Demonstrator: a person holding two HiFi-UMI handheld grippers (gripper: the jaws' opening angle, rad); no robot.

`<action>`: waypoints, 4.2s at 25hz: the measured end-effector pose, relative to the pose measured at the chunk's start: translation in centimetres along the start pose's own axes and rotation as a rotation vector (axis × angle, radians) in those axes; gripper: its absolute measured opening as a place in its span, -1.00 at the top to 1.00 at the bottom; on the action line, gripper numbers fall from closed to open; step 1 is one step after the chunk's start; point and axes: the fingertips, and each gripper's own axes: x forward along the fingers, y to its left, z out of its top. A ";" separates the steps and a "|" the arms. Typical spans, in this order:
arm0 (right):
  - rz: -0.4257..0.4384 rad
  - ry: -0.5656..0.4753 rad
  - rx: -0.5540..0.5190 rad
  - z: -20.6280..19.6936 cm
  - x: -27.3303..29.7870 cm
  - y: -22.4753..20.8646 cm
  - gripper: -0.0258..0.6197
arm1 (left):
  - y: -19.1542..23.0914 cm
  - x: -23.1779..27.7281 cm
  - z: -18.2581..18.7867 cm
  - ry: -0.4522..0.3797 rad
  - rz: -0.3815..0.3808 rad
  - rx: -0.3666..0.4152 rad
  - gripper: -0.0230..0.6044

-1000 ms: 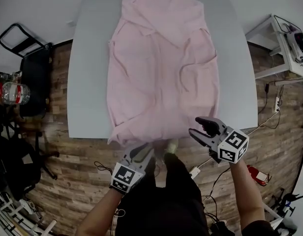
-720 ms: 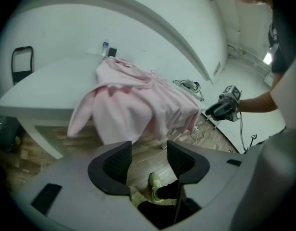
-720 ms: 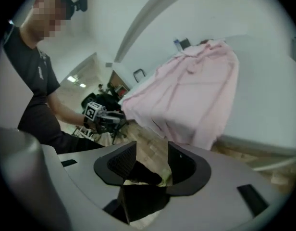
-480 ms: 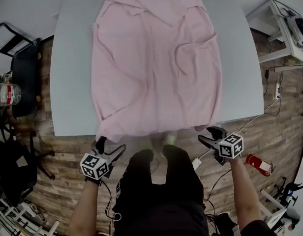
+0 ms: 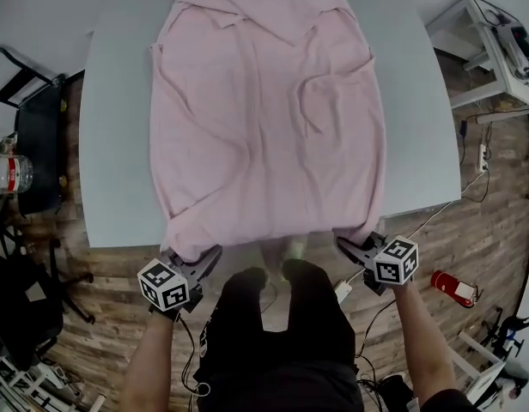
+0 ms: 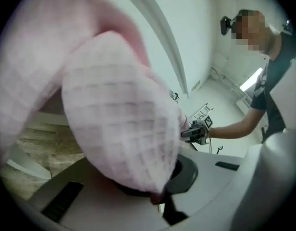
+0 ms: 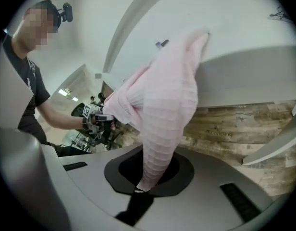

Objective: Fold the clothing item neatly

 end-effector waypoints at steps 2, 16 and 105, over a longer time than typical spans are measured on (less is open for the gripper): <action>0.039 0.035 0.022 -0.9 -1.6 2.3 0.84 | -2.5 -1.1 -0.6 0.045 -0.043 0.012 0.91; 0.216 0.056 0.180 0.8 -11.3 12.6 0.84 | -16.3 -8.8 0.4 0.132 -0.315 -0.014 0.91; -0.488 0.282 -1.108 16.9 -2.4 -2.8 0.20 | 1.3 2.7 15.4 0.419 0.550 1.021 0.09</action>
